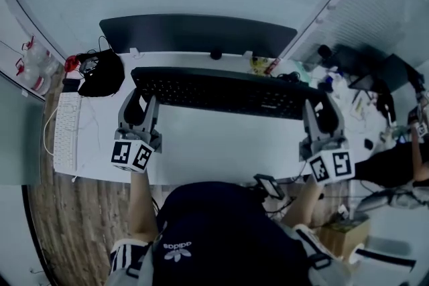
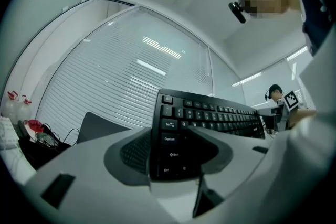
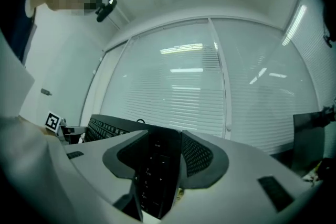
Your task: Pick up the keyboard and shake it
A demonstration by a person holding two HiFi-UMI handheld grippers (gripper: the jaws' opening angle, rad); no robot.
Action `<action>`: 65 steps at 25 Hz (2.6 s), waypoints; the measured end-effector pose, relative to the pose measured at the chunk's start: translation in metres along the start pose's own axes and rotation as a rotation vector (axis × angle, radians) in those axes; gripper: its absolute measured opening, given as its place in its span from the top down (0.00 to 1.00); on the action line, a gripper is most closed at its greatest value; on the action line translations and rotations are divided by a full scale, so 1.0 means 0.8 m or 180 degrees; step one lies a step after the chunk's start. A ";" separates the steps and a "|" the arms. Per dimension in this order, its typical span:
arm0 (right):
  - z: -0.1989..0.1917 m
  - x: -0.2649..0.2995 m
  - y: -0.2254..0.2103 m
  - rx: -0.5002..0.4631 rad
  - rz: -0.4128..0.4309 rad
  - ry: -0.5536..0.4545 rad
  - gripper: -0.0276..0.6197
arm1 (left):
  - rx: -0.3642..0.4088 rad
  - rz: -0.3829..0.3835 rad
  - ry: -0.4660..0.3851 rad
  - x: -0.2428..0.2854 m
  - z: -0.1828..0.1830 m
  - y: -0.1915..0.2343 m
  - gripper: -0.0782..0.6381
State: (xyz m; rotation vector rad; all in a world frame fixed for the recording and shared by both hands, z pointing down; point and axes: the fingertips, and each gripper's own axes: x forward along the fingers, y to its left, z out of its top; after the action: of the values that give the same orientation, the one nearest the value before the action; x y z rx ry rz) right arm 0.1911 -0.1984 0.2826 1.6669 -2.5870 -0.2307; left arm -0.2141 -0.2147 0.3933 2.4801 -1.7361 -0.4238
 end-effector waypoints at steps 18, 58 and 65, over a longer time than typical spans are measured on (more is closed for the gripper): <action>-0.034 -0.003 -0.005 0.0384 -0.0023 0.0072 0.69 | 0.0135 -0.0038 0.0035 -0.008 0.020 -0.002 0.60; -0.110 0.008 0.021 0.1087 0.0180 -0.0397 0.69 | 0.1855 -0.0207 -0.0208 0.005 0.186 -0.054 0.60; -0.130 0.010 0.023 0.1260 0.0235 -0.0393 0.69 | 0.1925 -0.0159 -0.0237 0.000 0.199 -0.066 0.60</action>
State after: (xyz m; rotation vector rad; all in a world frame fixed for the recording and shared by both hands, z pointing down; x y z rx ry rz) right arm 0.1841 -0.2082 0.3882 1.7062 -2.9309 0.2035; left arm -0.2093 -0.1819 0.2291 2.9320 -2.0814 0.0224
